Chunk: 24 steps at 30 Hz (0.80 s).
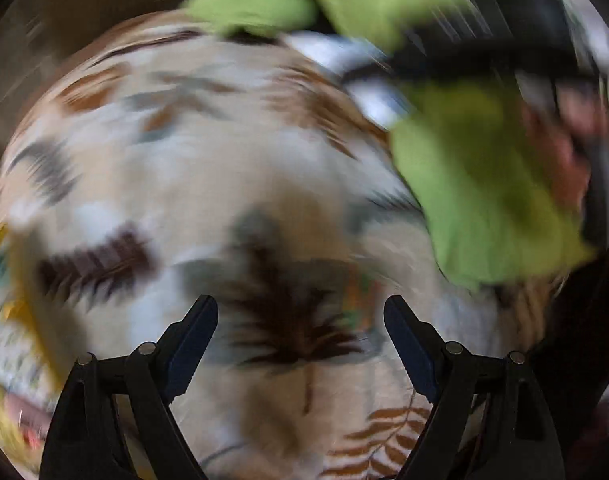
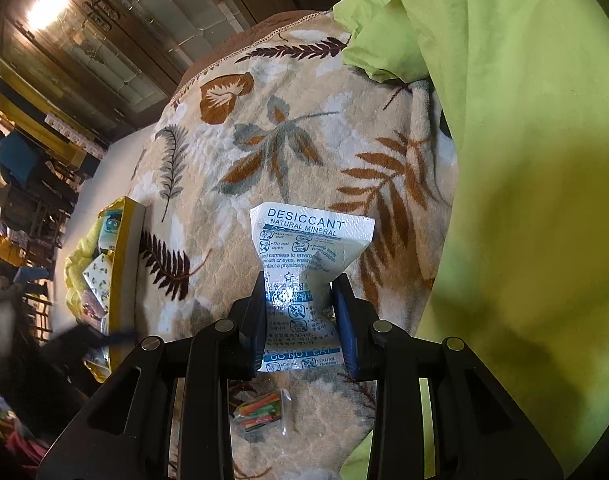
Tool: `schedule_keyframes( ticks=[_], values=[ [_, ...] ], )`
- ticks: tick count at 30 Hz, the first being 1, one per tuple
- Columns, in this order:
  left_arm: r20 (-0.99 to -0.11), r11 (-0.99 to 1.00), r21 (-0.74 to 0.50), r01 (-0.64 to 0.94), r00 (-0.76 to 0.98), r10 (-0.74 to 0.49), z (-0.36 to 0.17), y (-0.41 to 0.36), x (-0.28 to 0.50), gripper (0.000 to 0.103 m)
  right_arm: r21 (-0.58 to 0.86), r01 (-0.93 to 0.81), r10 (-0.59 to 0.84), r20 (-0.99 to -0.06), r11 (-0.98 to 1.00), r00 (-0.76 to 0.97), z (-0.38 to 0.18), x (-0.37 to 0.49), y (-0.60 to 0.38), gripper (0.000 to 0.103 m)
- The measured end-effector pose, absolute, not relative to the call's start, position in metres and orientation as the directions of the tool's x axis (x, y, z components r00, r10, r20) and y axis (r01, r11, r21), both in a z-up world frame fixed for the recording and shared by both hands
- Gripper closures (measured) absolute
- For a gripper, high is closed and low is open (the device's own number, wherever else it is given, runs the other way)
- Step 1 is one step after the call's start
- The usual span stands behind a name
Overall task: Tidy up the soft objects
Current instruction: 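Grasp the colourful straw packet with the left tool while the right tool holds the desiccant sachet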
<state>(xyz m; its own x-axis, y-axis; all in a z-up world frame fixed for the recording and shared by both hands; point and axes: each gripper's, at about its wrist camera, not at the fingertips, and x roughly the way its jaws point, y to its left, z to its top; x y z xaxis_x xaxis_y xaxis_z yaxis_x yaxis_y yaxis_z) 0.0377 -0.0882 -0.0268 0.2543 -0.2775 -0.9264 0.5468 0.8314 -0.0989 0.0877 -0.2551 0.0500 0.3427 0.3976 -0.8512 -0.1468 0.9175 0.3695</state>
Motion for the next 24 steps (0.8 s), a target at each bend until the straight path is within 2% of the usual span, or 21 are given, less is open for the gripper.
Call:
schedule_keyframes(
  ticks=[7, 10, 11, 12, 13, 14, 15, 19, 24],
  values=[
    [-0.964, 0.769, 0.004, 0.639, 0.208, -0.168, -0.084, -0.135, 0.046, 0.019, 0.388, -0.139, 0.411, -0.838, 0.911, 0.358, 0.053, 0.089, -0.261, 0.073],
    [-0.959, 0.757, 0.018, 0.653, 0.224, -0.171, -0.084, -0.137, 0.045, 0.022, 0.396, -0.133, 0.416, -0.834, 0.909, 0.362, 0.053, 0.089, -0.263, 0.073],
    [-0.959, 0.753, 0.013, 0.658, 0.221, -0.176, -0.083, -0.137, 0.045, 0.03, 0.397, -0.132, 0.418, -0.833, 0.908, 0.362, 0.053, 0.089, -0.263, 0.073],
    [-0.957, 0.748, 0.009, 0.663, 0.223, -0.186, -0.081, -0.137, 0.044, 0.048, 0.399, -0.132, 0.419, -0.833, 0.907, 0.362, 0.053, 0.09, -0.263, 0.073],
    [-0.955, 0.749, 0.006, 0.662, 0.225, -0.192, -0.078, -0.136, 0.043, 0.059, 0.4, -0.132, 0.42, -0.833, 0.907, 0.361, 0.053, 0.09, -0.263, 0.073],
    [-0.955, 0.753, -0.002, 0.658, 0.223, -0.197, -0.075, -0.134, 0.045, 0.08, 0.401, -0.132, 0.42, -0.833, 0.907, 0.361, 0.053, 0.089, -0.263, 0.073],
    [-0.955, 0.762, -0.029, 0.647, 0.207, -0.212, -0.073, -0.129, 0.047, 0.086, 0.401, -0.132, 0.421, -0.832, 0.906, 0.361, 0.053, 0.089, -0.263, 0.073],
    [-0.945, 0.794, -0.116, 0.597, 0.18, -0.273, -0.069, -0.111, 0.05, 0.09, 0.406, -0.144, 0.43, -0.828, 0.902, 0.359, 0.054, 0.085, -0.256, 0.073],
    [-0.919, 0.843, -0.145, 0.517, 0.245, -0.308, -0.043, -0.069, 0.042, 0.091, 0.412, -0.206, 0.46, -0.815, 0.888, 0.353, 0.063, 0.072, -0.231, 0.073]
  ],
)
